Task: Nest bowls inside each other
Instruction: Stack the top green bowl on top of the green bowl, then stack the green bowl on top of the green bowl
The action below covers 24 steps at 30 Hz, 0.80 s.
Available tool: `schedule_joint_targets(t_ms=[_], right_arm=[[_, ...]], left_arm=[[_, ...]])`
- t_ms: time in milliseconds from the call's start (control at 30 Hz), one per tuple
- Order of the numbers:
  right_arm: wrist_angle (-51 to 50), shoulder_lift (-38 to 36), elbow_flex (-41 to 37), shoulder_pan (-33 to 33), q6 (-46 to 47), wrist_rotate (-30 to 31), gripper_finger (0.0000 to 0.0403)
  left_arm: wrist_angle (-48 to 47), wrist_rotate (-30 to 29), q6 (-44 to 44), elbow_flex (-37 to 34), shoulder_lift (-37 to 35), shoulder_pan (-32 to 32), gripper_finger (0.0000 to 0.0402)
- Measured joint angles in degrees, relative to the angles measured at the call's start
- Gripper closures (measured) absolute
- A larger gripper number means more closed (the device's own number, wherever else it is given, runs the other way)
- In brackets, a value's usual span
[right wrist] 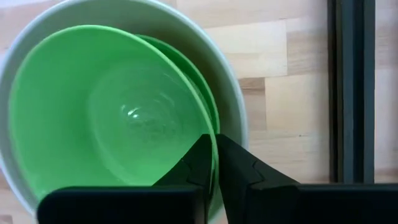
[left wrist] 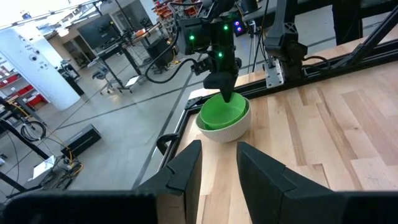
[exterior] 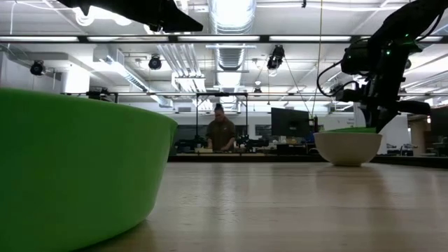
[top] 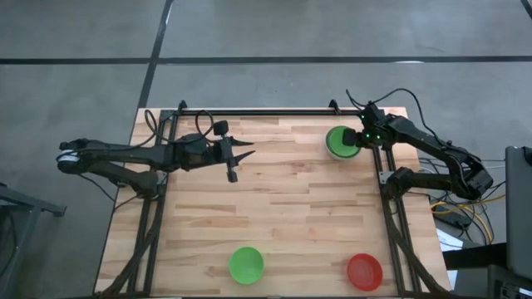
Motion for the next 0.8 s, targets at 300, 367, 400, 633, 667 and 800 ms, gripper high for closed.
schedule_joint_targets(t_ms=[300, 367, 400, 633, 667, 800], right_arm=[[0.34, 0.0, 0.0, 0.0, -1.74, -0.21, 0.0333], [0.82, -0.04, 0.0, 0.0, -2.93, -0.44, 0.0322], [0.97, -0.08, 0.0, 0.0, -3.06, -0.44, 0.0317], [1.12, -0.13, 2.89, 0.0, -3.08, -0.22, 0.0303], [1.12, -0.13, 3.39, 0.0, -3.02, -0.22, 0.0303], [0.99, -0.13, 5.2, 0.0, -2.21, -0.41, 0.0303]], left_arm=[[0.0, 0.0, -0.01, 0.0, 0.0, 0.02, 0.0296], [0.0, 0.01, 0.0, 0.0, 0.0, 0.01, 0.0296], [0.0, 0.02, -0.01, 0.0, 0.0, 0.0, 0.0296], [0.0, 0.0, -0.01, 0.0, 0.0, 0.0, 0.0296], [0.0, 0.0, 0.01, 0.0, 0.0, 0.02, 0.0296], [0.0, 0.02, 0.01, 0.0, 0.0, 0.0, 0.0296]])
